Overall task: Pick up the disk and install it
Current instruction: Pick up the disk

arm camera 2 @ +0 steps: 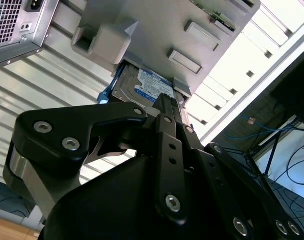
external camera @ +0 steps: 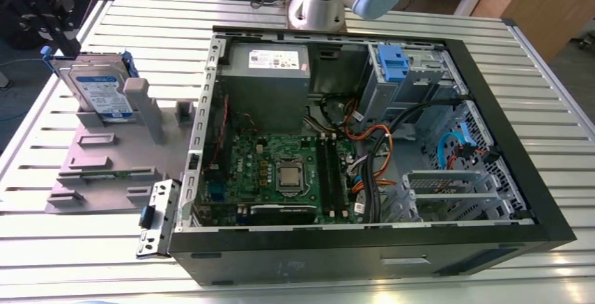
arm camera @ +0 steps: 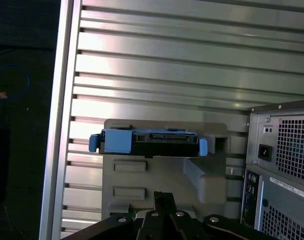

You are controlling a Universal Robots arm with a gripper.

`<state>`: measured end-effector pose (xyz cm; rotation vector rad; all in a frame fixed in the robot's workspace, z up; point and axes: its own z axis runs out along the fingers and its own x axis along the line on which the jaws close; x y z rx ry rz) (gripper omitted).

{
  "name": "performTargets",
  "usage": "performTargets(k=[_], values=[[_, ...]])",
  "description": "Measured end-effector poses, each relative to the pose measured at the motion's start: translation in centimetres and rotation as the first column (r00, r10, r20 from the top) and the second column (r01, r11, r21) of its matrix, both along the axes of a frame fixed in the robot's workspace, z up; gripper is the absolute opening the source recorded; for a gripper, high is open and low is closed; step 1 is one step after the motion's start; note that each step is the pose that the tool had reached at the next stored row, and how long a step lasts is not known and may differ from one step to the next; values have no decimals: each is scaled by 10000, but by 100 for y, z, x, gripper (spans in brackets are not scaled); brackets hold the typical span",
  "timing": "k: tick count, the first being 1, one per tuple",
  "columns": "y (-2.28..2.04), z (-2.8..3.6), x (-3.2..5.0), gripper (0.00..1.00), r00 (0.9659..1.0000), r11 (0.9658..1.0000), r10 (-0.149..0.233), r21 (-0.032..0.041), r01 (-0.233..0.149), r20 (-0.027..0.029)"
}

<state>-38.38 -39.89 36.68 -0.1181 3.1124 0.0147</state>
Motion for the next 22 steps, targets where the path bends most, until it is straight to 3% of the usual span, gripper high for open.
performTargets(k=[22], values=[[0,0,0,11,9998,9998,218,0,-218,0]])
